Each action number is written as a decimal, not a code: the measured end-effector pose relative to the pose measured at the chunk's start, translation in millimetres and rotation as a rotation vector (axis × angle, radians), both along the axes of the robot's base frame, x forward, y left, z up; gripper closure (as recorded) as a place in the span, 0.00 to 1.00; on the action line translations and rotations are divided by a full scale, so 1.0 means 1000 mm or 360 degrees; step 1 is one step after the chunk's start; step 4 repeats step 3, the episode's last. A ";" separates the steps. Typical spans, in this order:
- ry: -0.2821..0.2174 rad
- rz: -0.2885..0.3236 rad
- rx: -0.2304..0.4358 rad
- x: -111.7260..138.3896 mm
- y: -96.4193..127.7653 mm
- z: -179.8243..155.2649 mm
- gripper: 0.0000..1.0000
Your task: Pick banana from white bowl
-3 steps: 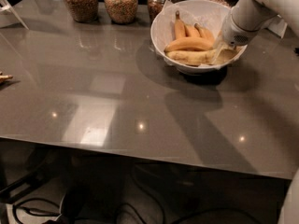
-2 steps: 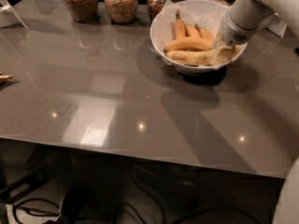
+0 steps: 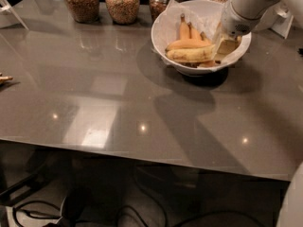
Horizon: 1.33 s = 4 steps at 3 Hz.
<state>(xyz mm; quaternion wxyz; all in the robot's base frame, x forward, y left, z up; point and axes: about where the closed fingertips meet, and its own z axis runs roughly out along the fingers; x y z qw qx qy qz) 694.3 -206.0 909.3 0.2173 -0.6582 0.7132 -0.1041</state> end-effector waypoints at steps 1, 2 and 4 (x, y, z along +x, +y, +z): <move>-0.0087 0.0000 0.0029 0.001 -0.002 0.030 1.00; -0.0143 -0.0007 0.0129 -0.007 -0.009 0.058 1.00; -0.0166 0.0011 0.0225 -0.026 -0.019 0.083 1.00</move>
Offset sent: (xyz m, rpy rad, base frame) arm -0.0201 -0.0236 0.1009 0.1768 -0.1372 -0.0160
